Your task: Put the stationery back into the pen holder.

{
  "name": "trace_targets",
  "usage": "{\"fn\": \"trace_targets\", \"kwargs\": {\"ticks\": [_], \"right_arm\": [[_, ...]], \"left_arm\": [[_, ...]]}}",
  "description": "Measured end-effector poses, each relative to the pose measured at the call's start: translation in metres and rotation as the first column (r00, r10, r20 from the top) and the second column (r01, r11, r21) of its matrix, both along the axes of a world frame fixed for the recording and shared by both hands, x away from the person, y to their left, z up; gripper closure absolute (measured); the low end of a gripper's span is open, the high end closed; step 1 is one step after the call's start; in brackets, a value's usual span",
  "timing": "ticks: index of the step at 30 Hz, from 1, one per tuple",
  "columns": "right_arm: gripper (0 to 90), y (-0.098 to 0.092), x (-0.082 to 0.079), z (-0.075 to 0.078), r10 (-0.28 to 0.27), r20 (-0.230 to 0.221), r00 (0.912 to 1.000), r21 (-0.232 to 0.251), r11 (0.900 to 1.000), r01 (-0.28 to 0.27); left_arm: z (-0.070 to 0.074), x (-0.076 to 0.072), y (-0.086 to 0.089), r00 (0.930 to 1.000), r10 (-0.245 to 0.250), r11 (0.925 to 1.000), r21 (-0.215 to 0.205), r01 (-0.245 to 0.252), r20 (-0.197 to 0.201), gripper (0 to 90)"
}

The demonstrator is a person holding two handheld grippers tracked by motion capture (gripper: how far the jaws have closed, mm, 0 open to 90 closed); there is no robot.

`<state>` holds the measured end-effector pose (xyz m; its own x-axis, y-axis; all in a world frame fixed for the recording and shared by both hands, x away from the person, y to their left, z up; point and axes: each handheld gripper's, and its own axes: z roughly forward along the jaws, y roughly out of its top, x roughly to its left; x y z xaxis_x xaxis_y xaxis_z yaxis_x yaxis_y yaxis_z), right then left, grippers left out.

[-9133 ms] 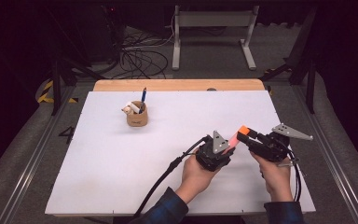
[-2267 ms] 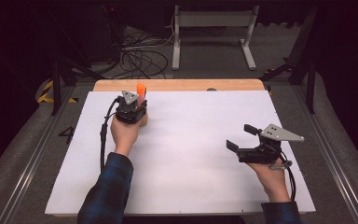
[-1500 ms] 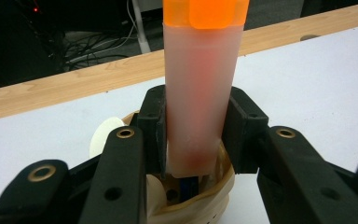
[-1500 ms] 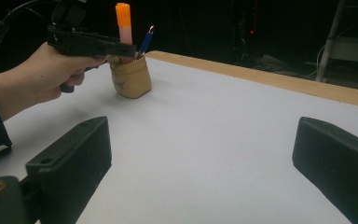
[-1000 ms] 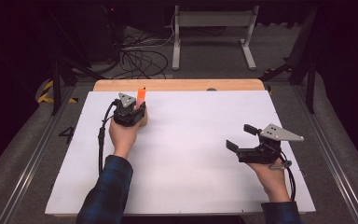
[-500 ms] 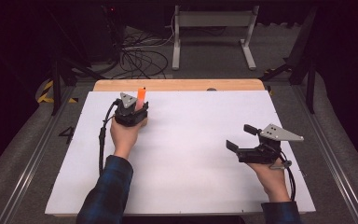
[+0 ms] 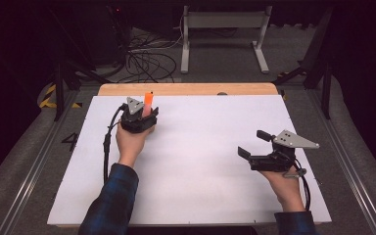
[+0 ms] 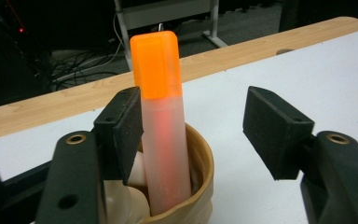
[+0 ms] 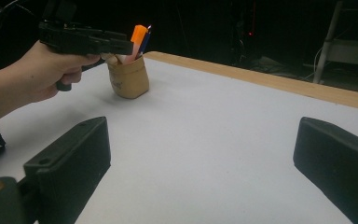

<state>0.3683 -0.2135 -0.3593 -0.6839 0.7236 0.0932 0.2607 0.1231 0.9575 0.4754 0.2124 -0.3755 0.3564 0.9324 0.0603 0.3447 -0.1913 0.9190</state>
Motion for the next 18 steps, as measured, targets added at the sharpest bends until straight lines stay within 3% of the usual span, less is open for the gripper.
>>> {"fn": "trace_targets", "kwargs": {"ticks": [18], "right_arm": [[3.3, 0.002, 0.0, -0.001, -0.004, -0.001, 1.0, -0.008, 1.0, 0.004]], "left_arm": [[0.013, -0.016, 0.006, 0.9956, -0.084, 0.9963, -0.012, 0.085, 0.041, 21.9]]}}
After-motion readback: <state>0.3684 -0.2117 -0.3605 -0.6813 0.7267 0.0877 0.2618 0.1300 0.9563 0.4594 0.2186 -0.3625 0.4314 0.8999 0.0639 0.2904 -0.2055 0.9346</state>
